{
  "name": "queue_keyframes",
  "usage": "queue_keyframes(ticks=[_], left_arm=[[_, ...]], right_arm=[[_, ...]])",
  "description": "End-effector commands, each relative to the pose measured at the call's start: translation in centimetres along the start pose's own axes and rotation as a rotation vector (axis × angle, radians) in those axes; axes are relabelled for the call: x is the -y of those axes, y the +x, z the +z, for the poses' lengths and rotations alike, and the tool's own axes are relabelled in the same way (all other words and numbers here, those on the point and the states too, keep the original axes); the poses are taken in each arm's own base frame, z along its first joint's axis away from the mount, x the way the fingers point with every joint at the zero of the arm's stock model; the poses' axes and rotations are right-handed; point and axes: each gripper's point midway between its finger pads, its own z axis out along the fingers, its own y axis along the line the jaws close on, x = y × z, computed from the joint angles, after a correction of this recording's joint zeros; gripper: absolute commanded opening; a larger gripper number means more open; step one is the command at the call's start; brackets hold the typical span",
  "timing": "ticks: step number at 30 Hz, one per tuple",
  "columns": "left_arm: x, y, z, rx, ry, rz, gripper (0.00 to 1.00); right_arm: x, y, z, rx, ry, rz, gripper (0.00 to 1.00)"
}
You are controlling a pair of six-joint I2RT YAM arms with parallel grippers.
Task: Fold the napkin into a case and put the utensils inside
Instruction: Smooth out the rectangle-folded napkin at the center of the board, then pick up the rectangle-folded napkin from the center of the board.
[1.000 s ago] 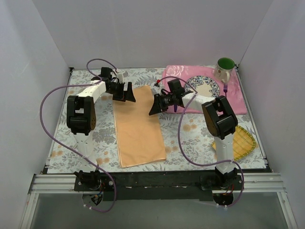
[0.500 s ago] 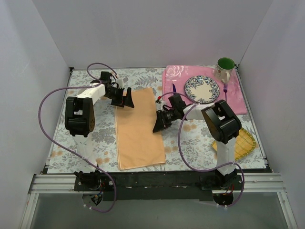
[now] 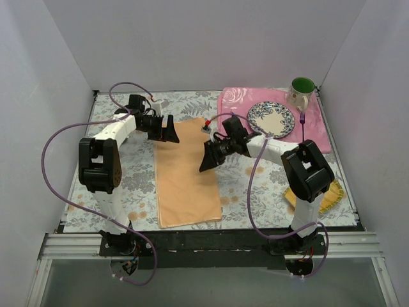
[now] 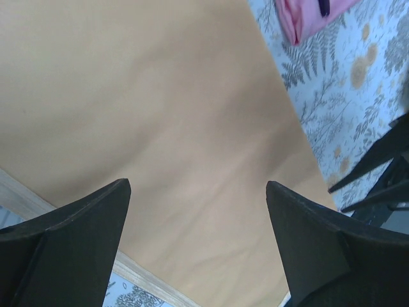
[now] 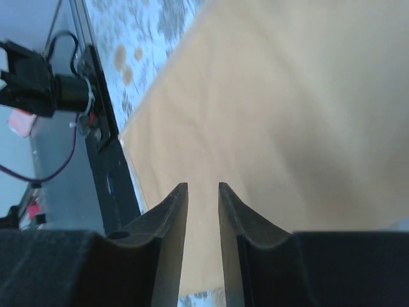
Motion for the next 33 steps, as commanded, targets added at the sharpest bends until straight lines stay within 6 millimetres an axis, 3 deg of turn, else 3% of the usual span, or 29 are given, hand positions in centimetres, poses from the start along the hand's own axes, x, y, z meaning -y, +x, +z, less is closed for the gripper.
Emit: queue_keyframes(ticks=[1,2,3,4,6,9,12,13,14,15,16,17,18,19,20,21,22,23,25,27,28,30,33], left_arm=[[0.4,-6.8,-3.4,0.214,-0.015,0.07,0.87],[0.2,-7.3,-3.5,0.225,-0.018,0.076,0.87],[0.0,-7.5,-3.4,0.226,-0.014,0.082,0.86],[0.0,-7.4,-3.3,0.217,-0.006,0.096,0.86],[0.3,-7.0,-3.1,0.201,0.022,0.112,0.84],[0.7,-4.9,-3.2,0.155,0.04,0.169,0.81],[2.0,-1.1,-4.1,0.077,0.094,0.291,0.76],[3.4,1.0,-4.7,0.033,0.155,0.301,0.74],[3.6,2.4,-5.0,0.022,0.178,0.461,0.72],[5.0,4.5,-6.1,0.017,0.201,0.524,0.71],[5.6,6.5,-6.6,-0.008,0.222,0.567,0.7],[6.1,7.5,-7.1,-0.005,0.215,0.618,0.69],[6.8,9.7,-7.6,-0.002,0.214,0.705,0.68],[7.4,11.1,-8.1,-0.015,0.223,0.745,0.67],[7.8,12.6,-8.1,-0.046,0.221,0.804,0.67],[7.8,15.4,-7.7,-0.086,0.251,0.874,0.67],[8.8,16.6,-8.7,-0.086,0.244,0.94,0.67],[9.3,18.2,-8.7,-0.112,0.263,1.001,0.67],[10.1,21.1,-9.3,-0.123,0.283,1.126,0.67],[10.9,22.7,-9.5,-0.141,0.304,1.208,0.66],[11.0,24.2,-9.5,-0.169,0.332,1.222,0.65],[11.2,25.6,-9.6,-0.206,0.35,1.284,0.63],[11.4,26.2,-9.3,-0.213,0.349,1.329,0.63]], right_arm=[[-3.3,-9.6,-3.5,0.181,0.023,-0.272,0.36],[-2.4,-9.6,-3.1,0.16,0.04,-0.258,0.36],[-2.7,-11.7,-3.5,0.179,0.051,-0.34,0.36],[-2.2,-11.7,-3.4,0.161,0.062,-0.336,0.35],[-1.4,-11.2,-2.8,0.107,0.06,-0.338,0.34],[-0.3,-9.6,-2.3,0.051,0.064,-0.305,0.35],[-0.4,-7.4,-2.9,-0.007,0.055,-0.308,0.35],[-0.8,-6.3,-3.4,-0.023,0.051,-0.339,0.35],[-1.3,-5.3,-3.7,-0.034,0.035,-0.35,0.35],[-1.8,-4.2,-4.1,-0.049,0.023,-0.359,0.35],[-3.6,-4.0,-5.2,-0.025,0.007,-0.42,0.35],[-3.2,-1.2,-5.2,-0.06,-0.007,-0.456,0.36],[-3.7,-0.3,-5.5,-0.061,-0.008,-0.507,0.36],[-5.4,0.2,-6.1,-0.044,-0.008,-0.605,0.37],[-5.1,2.2,-6.1,-0.07,-0.007,-0.677,0.38],[-5.4,3.1,-6.2,-0.076,-0.008,-0.735,0.38],[-7.1,3.6,-6.3,-0.065,-0.02,-0.84,0.38],[-6.1,5.9,-5.9,-0.11,-0.004,-0.907,0.38],[-7.4,7.6,-5.7,-0.122,-0.025,-1.032,0.38],[-6.9,9.6,-5.2,-0.146,-0.028,-1.125,0.38],[-7.9,10.5,-4.8,-0.152,-0.054,-1.188,0.38],[-7.9,11.6,-4.2,-0.171,-0.065,-1.277,0.38],[-9.1,12.5,-2.9,-0.176,-0.083,-1.378,0.38]])
